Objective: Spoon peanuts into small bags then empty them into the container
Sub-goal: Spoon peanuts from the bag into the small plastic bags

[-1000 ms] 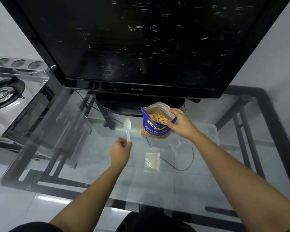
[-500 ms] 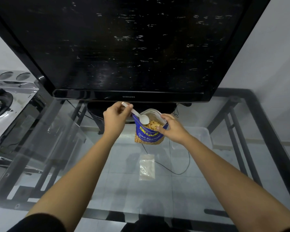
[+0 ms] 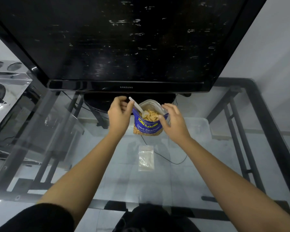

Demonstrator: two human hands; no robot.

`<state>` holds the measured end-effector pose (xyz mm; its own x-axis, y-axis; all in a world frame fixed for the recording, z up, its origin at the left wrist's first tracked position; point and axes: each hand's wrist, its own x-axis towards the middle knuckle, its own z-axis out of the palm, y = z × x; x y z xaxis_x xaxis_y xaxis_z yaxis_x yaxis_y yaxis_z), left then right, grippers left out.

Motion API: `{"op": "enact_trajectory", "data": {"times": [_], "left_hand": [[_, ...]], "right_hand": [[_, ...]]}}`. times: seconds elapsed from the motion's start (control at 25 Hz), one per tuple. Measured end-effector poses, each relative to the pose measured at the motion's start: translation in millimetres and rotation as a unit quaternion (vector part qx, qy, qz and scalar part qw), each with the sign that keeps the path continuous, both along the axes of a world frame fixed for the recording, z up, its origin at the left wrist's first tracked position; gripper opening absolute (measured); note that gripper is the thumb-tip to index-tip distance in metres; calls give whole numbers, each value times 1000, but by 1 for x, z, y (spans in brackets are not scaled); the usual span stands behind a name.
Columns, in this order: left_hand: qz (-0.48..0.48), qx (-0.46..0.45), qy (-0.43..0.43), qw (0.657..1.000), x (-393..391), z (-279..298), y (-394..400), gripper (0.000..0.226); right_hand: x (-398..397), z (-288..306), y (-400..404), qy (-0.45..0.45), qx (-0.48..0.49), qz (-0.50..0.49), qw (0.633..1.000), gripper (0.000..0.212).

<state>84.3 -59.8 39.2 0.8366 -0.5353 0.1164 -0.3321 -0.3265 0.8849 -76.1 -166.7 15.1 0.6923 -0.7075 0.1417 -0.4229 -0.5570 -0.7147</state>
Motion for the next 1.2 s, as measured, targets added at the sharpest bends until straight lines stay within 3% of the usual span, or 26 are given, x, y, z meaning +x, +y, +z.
{"op": "enact_trajectory", "data": {"times": [0.08, 0.16, 0.28, 0.44, 0.56, 0.88, 1.2], "left_hand": [[-18, 5, -15, 1000, -20, -23, 26, 17], [-100, 78, -43, 991, -36, -58, 51, 14], [-185, 177, -43, 966, -51, -108, 67, 20], [-151, 240, -5, 959, -72, -136, 72, 47], [-101, 239, 39, 965, -78, -144, 69, 56], [-56, 206, 66, 975, -80, -146, 63, 41], [-98, 143, -58, 983, -86, -157, 70, 7]], "right_hand": [[-17, -18, 24, -54, -30, -21, 998, 36], [-34, -47, 48, -29, -14, -8, 999, 38], [-51, -91, 68, 92, 28, 10, 995, 43], [-59, -126, 82, 252, 16, 55, 966, 54], [-61, -141, 89, 312, -31, 64, 947, 63], [-61, -144, 91, 338, -67, 63, 937, 76], [-60, -148, 92, 339, -75, 50, 937, 77]]}}
